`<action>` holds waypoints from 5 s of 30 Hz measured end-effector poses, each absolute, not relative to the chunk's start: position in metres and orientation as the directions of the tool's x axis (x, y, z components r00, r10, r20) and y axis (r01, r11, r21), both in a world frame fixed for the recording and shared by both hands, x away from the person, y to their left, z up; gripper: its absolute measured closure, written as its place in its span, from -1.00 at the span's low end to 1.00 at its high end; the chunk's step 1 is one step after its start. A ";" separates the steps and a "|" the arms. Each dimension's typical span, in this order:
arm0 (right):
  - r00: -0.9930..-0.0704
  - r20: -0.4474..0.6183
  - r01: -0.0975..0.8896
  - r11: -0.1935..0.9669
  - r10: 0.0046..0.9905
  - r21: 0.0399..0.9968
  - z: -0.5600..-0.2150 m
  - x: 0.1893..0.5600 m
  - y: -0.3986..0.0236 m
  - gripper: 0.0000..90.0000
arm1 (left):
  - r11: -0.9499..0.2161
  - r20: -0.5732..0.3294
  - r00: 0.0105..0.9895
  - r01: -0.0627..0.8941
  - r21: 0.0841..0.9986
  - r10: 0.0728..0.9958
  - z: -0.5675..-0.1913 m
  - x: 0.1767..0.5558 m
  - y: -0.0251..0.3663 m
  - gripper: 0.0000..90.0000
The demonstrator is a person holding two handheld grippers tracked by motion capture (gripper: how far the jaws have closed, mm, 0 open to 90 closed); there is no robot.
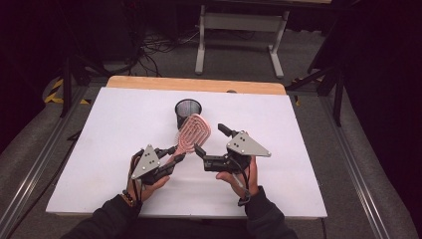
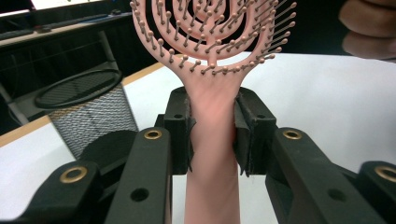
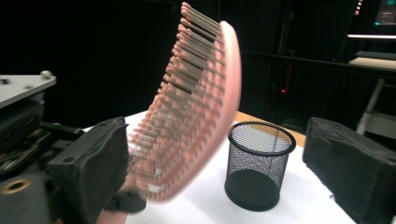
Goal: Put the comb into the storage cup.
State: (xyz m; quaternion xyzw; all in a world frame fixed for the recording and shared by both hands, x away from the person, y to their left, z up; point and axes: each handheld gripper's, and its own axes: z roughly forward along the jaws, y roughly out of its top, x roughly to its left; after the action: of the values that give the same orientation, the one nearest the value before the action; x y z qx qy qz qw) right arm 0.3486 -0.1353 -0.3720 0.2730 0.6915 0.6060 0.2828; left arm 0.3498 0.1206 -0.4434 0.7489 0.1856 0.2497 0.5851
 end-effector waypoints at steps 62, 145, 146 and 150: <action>-0.778 0.022 0.057 0.035 0.628 0.998 -0.368 0.337 -0.152 0.41 | -0.360 0.233 0.811 -0.030 0.933 0.537 -0.453 0.346 0.103 -0.33; -0.639 -0.117 -0.099 0.069 0.760 0.993 -0.335 0.336 -0.199 0.41 | -0.357 0.201 0.767 0.039 0.933 0.609 -0.451 0.324 0.234 -0.84; -0.638 -0.120 -0.102 0.070 0.761 0.992 -0.333 0.336 -0.199 0.41 | -0.355 0.199 0.766 0.041 0.934 0.611 -0.452 0.324 0.234 -0.85; -0.626 -0.134 -0.124 0.071 0.768 0.990 -0.323 0.339 -0.200 0.41 | -0.349 0.193 0.767 0.043 0.936 0.613 -0.454 0.323 0.237 -0.85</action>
State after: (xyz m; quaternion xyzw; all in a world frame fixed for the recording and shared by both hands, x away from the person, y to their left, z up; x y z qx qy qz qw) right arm 0.3395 -0.1998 -0.3234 0.2510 0.6415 0.6335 0.3523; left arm 0.3226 0.2375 -0.4535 0.7761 0.2113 0.2685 0.5300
